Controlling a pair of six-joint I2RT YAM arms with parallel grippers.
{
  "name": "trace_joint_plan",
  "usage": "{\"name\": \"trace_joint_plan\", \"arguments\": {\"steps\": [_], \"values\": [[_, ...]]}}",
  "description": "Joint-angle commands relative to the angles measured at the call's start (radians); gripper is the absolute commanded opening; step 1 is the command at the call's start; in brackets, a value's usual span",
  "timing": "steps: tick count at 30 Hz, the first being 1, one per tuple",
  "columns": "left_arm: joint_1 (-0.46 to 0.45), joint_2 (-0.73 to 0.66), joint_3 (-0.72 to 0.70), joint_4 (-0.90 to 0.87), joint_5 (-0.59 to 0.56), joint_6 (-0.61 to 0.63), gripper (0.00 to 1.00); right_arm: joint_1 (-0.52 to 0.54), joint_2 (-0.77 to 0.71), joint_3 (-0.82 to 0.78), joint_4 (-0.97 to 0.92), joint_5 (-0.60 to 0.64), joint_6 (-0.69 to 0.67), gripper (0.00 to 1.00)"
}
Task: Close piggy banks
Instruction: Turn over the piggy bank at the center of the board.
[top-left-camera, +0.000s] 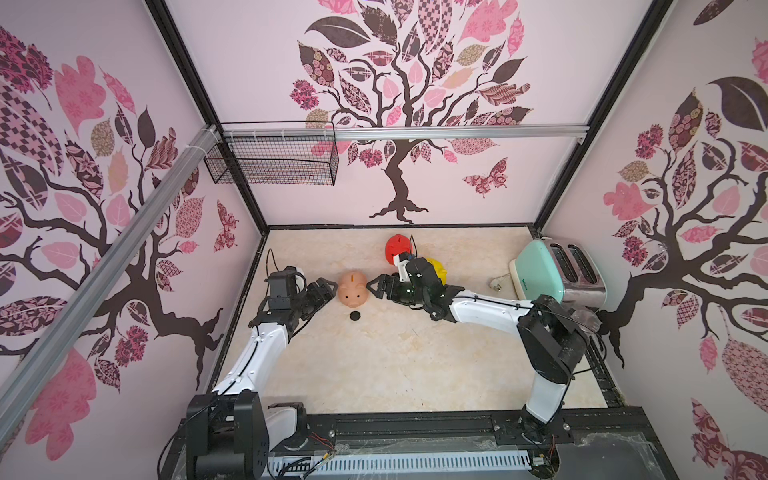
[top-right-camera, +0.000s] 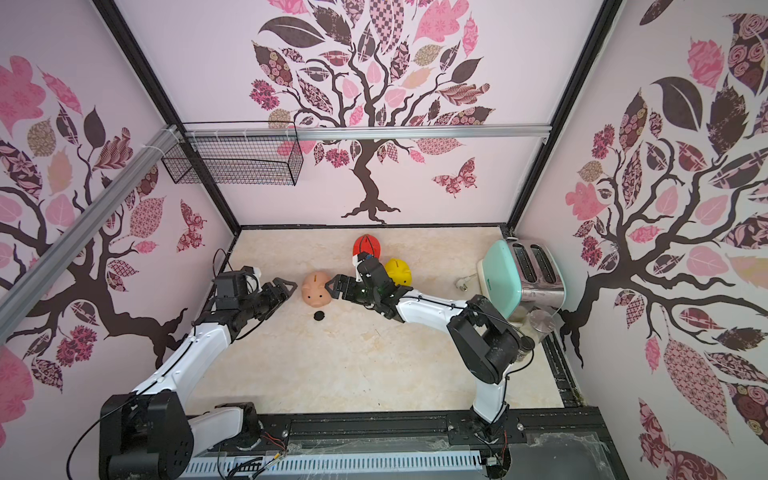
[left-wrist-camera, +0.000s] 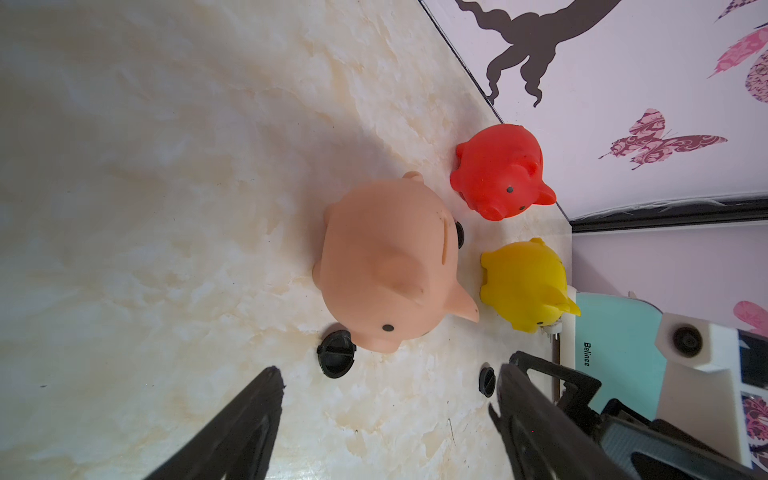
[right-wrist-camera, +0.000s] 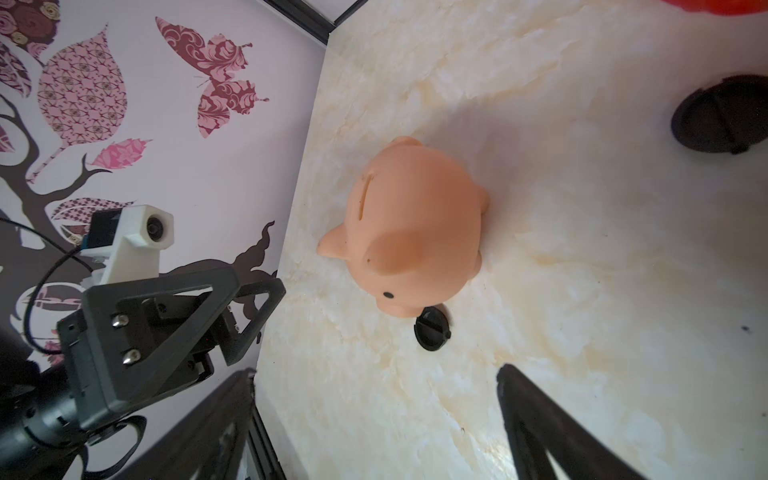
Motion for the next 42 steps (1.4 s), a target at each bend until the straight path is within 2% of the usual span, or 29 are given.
{"name": "trace_joint_plan", "arguments": {"steps": [1, 5, 17, 29, 42], "values": [[-0.002, 0.017, -0.009, 0.077, -0.005, -0.014, 0.83, 0.007, 0.053, 0.072, -0.042, 0.015, -0.026, 0.93], [0.004, 0.042, -0.008, 0.102, -0.006, -0.015, 0.83, 0.01, 0.133, 0.166, -0.096, -0.025, -0.049, 0.91], [0.011, 0.147, 0.016, 0.158, 0.03, -0.028, 0.83, 0.017, 0.224, 0.255, -0.148, -0.017, -0.073, 0.87], [0.011, 0.19, 0.042, 0.172, 0.067, -0.029, 0.82, 0.017, 0.287, 0.345, -0.175, -0.022, -0.075, 0.82], [0.011, 0.264, 0.068, 0.199, 0.091, -0.028, 0.81, 0.017, 0.308, 0.342, -0.145, -0.02, -0.064, 0.78]]}}
